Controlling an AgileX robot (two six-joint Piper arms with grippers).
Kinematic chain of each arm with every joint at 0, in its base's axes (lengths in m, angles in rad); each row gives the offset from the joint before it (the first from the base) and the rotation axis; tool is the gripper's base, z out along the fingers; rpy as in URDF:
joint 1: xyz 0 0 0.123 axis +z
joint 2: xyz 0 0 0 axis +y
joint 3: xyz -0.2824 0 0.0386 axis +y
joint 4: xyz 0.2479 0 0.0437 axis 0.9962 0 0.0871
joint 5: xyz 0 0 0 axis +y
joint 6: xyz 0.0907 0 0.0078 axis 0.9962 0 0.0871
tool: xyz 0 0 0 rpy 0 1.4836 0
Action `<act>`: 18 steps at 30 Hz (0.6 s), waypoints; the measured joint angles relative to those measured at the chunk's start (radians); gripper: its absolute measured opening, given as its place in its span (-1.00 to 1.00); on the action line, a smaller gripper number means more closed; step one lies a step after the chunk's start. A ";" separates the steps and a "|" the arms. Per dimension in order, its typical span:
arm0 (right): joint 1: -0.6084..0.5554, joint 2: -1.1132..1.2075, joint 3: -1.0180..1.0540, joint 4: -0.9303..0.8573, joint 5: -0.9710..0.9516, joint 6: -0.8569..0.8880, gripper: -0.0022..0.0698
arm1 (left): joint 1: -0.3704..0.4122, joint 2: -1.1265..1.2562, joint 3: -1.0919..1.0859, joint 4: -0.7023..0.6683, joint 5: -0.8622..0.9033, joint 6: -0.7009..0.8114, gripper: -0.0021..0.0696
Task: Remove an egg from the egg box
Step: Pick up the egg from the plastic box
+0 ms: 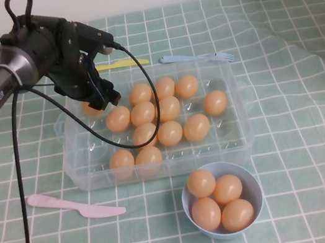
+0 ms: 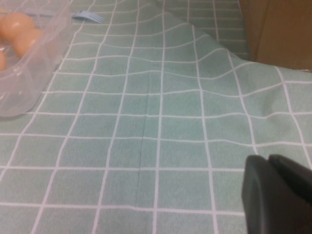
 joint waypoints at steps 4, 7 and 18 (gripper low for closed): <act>0.000 0.000 0.000 0.000 0.000 0.000 -0.99 | 0.000 0.002 0.000 0.000 -0.010 -0.002 0.17; 0.000 0.000 0.000 0.000 0.000 0.000 -0.99 | 0.000 0.006 0.000 0.011 -0.023 -0.002 0.17; 0.000 0.000 0.000 0.000 0.000 0.000 -0.99 | 0.000 0.008 0.000 0.036 -0.045 -0.025 0.17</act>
